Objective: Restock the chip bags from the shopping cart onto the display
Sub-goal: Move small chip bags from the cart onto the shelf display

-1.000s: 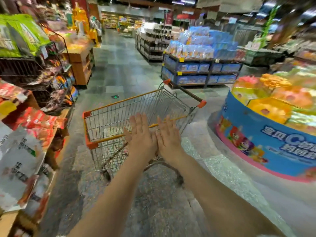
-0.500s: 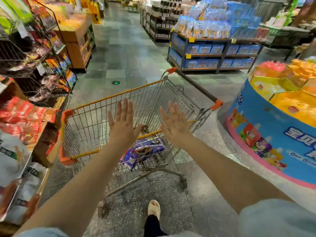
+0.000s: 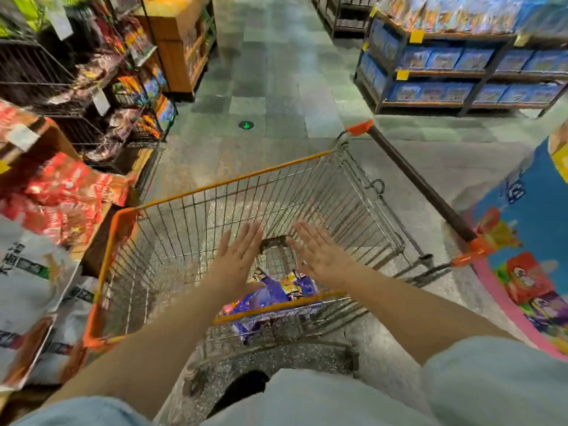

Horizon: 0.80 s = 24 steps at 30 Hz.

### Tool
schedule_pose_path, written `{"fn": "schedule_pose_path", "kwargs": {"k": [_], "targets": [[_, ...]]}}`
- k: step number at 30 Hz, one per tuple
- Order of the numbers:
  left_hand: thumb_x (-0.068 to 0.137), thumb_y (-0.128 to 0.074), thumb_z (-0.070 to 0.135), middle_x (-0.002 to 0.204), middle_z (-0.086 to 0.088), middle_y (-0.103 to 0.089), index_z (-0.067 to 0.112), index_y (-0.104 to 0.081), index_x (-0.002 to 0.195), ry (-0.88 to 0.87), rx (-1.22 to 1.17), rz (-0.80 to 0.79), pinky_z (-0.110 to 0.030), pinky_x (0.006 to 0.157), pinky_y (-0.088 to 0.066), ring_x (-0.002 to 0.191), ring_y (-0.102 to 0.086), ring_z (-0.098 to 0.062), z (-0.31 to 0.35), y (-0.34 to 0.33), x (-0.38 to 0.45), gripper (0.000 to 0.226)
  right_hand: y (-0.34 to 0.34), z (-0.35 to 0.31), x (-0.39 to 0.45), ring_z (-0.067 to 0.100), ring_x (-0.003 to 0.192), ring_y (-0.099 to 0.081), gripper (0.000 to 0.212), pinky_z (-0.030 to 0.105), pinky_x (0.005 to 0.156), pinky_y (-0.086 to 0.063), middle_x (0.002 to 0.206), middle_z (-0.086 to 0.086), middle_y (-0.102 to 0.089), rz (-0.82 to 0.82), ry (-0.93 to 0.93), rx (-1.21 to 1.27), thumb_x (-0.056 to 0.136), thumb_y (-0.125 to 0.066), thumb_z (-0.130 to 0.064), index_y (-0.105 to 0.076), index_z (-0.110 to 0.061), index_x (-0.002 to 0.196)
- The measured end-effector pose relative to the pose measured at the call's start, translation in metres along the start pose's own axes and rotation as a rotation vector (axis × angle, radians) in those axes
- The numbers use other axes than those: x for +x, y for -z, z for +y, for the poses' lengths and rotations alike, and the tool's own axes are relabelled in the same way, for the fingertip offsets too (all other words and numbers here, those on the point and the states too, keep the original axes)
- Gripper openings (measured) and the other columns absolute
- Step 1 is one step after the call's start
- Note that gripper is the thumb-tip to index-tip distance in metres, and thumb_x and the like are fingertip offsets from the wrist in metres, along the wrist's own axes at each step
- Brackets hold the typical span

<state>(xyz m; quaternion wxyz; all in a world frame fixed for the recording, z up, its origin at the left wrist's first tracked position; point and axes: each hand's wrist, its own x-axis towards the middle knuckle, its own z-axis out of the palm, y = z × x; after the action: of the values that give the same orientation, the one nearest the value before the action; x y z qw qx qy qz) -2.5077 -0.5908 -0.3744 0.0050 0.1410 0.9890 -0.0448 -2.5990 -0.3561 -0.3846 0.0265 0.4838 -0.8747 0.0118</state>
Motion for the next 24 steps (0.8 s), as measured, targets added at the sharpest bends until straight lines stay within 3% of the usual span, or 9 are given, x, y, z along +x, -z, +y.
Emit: {"fn": "schedule_pose_path", "kwargs": {"k": [4,7,9,11,12,15,19,22,24], "targets": [[0.059,-0.066,0.076,0.159,-0.008,0.015,0.004,0.008,0.150,0.052,-0.016,-0.116,-0.047,0.114,-0.002,0.146,0.006,-0.023,-0.012,-0.027,0.012,0.138,-0.019,0.024,0.013,0.024,0.146,0.011,0.062,0.039,0.114,-0.004,0.158,0.013,0.015,-0.080,0.046,-0.064,0.101,-0.007,-0.046,0.006,-0.014,0.153],[0.068,-0.055,0.078,0.146,0.000,0.044,0.012,0.040,0.137,0.097,-0.075,-0.257,-0.042,0.110,0.026,0.136,0.036,-0.016,-0.015,-0.043,0.019,0.135,-0.037,0.041,0.018,0.025,0.146,0.014,0.064,0.039,0.115,-0.002,0.158,0.014,0.017,-0.202,0.029,-0.052,0.100,-0.007,-0.048,0.006,-0.014,0.152],[0.075,-0.050,0.075,0.124,0.007,0.064,0.020,0.059,0.116,0.071,-0.101,-0.290,-0.036,0.093,0.044,0.117,0.056,-0.012,-0.018,-0.063,0.025,0.130,-0.049,0.051,0.021,0.022,0.144,0.022,0.068,0.037,0.115,0.006,0.155,0.011,0.027,-0.283,0.020,-0.050,0.096,-0.003,-0.054,0.016,-0.017,0.150],[0.078,-0.052,0.071,0.117,0.008,0.067,0.024,0.063,0.108,0.075,-0.156,-0.394,-0.032,0.088,0.046,0.115,0.056,-0.014,-0.019,-0.073,0.035,0.128,-0.062,0.059,0.021,0.017,0.133,0.042,0.069,0.033,0.109,0.027,0.144,0.004,0.048,-0.308,0.025,-0.089,0.084,0.020,-0.064,0.042,-0.025,0.137],[0.078,-0.054,0.069,0.119,0.007,0.066,0.024,0.063,0.109,0.072,-0.178,-0.411,-0.032,0.090,0.045,0.119,0.054,-0.016,-0.019,-0.079,0.039,0.129,-0.068,0.062,0.021,0.016,0.127,0.049,0.067,0.032,0.104,0.035,0.137,0.003,0.054,-0.385,0.023,-0.086,0.082,0.020,-0.066,0.051,-0.028,0.128],[0.076,-0.059,0.067,0.126,0.006,0.062,0.025,0.060,0.114,0.030,-0.211,-0.486,-0.032,0.090,0.045,0.122,0.052,-0.013,-0.022,-0.096,0.045,0.133,-0.087,0.073,0.027,0.019,0.124,0.050,0.074,0.035,0.102,0.034,0.133,0.005,0.054,-0.518,0.097,-0.113,0.099,-0.014,-0.054,0.049,-0.027,0.127],[0.061,-0.064,0.073,0.145,-0.002,0.045,0.016,0.040,0.138,-0.024,-0.162,-0.560,-0.040,0.102,0.036,0.134,0.038,-0.019,-0.023,-0.112,0.057,0.141,-0.121,0.082,0.036,0.021,0.131,0.039,0.091,0.040,0.109,0.022,0.141,0.002,0.043,-0.567,0.309,-0.102,0.101,-0.037,-0.044,0.048,-0.030,0.129],[0.077,-0.057,0.068,0.127,0.003,0.062,0.022,0.059,0.117,-0.103,-0.156,-0.529,-0.040,0.098,0.038,0.118,0.056,-0.013,-0.019,-0.138,0.058,0.131,-0.142,0.081,0.046,0.024,0.137,0.026,0.095,0.042,0.113,0.011,0.150,0.005,0.027,-0.660,0.392,-0.115,0.092,-0.051,-0.051,0.025,-0.026,0.144],[0.076,-0.052,0.072,0.136,0.001,0.056,0.019,0.051,0.127,-0.130,-0.161,-0.524,-0.044,0.107,0.030,0.127,0.048,-0.016,-0.022,-0.144,0.060,0.127,-0.158,0.078,0.044,0.024,0.136,0.029,0.091,0.042,0.112,0.016,0.149,0.002,0.028,-0.658,0.465,-0.110,0.091,-0.052,-0.051,0.015,-0.024,0.147]]}}
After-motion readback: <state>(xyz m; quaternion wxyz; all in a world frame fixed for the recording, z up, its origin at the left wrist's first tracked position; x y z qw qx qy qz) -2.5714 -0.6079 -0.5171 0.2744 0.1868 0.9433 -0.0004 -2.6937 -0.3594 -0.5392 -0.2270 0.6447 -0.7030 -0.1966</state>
